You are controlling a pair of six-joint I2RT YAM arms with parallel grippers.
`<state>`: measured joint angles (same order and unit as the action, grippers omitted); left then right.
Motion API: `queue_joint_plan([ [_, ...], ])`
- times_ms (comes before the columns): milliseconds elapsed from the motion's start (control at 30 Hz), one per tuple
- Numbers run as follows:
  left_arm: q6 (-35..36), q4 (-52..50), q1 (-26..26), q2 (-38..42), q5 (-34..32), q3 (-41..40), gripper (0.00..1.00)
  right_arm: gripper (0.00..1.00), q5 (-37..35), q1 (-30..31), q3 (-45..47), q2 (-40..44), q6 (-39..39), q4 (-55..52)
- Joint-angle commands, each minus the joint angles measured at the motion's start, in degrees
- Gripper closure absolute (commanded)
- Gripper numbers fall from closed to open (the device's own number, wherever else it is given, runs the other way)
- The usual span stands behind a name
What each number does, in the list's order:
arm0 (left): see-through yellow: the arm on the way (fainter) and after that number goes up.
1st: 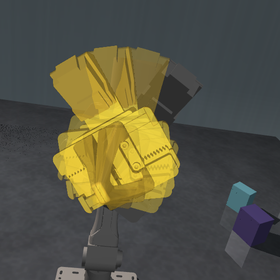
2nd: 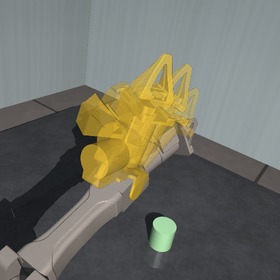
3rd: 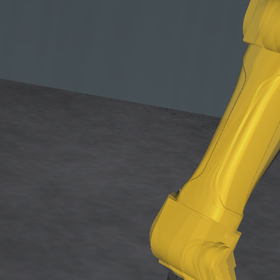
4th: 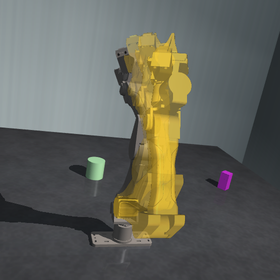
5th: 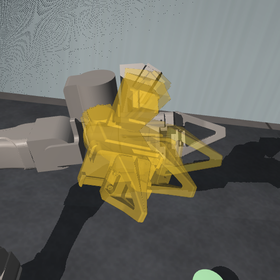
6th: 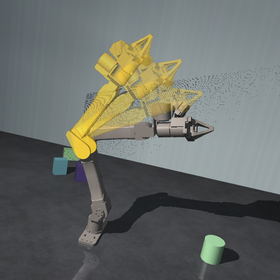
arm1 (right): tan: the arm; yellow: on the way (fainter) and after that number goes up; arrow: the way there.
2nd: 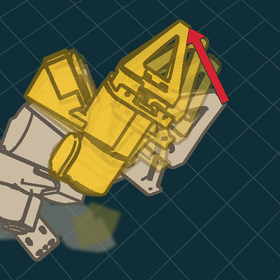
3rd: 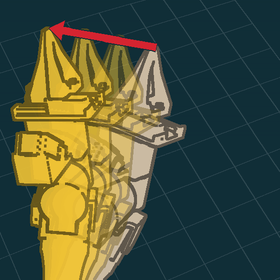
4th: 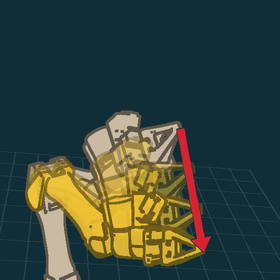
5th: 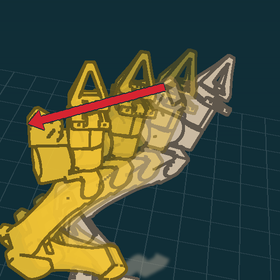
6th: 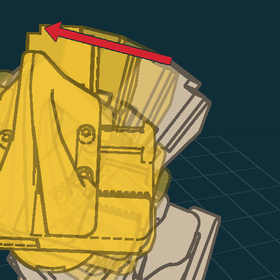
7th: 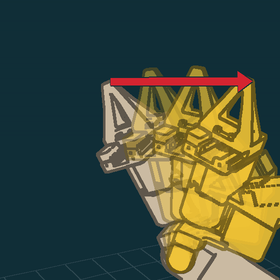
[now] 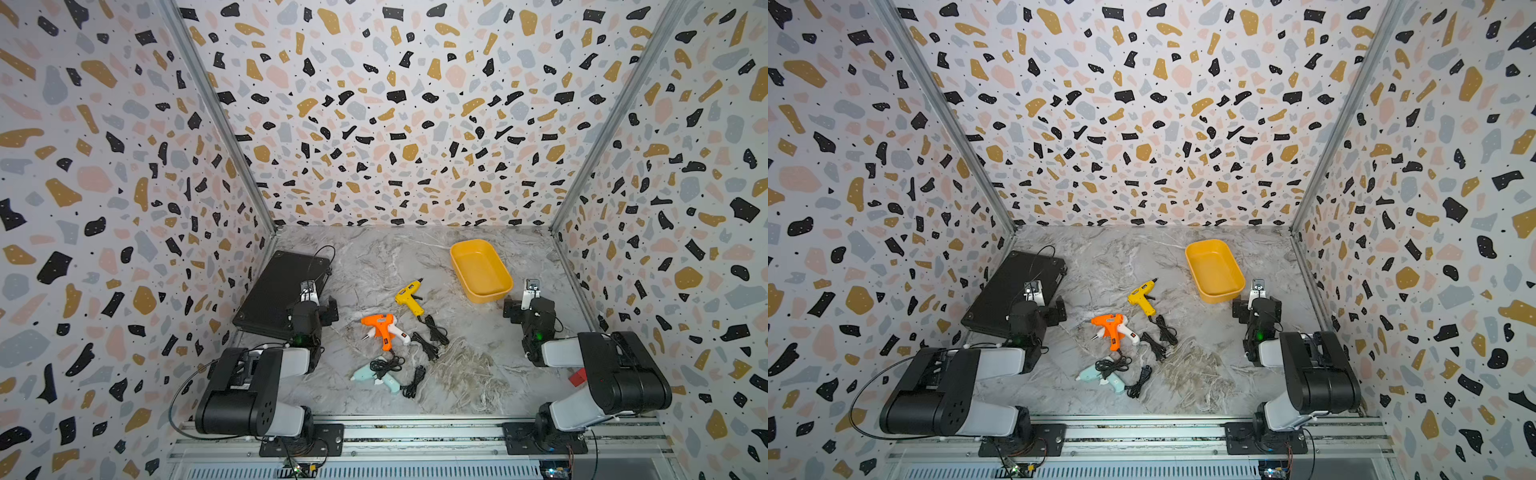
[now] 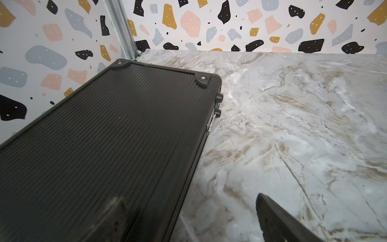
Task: Put the hot melt glue gun into the storage box
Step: Adjust the storage box at the center of the board.
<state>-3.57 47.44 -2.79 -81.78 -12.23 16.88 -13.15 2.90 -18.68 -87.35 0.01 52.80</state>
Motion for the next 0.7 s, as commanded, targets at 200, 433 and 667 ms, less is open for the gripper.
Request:
queue_joint_plan([
  [200,1.01,0.91,0.24,0.40,0.87,1.35,0.00,0.01,-0.52,-0.07,0.22,0.88,0.40,0.58],
  [433,0.98,1.01,0.24,0.34,0.87,1.31,0.00,0.01,-0.52,-0.08,0.32,0.78,0.43,0.95],
  [667,1.01,0.63,0.24,0.31,0.72,1.58,0.00,0.01,-0.96,0.24,-0.25,0.86,0.08,-0.42],
])
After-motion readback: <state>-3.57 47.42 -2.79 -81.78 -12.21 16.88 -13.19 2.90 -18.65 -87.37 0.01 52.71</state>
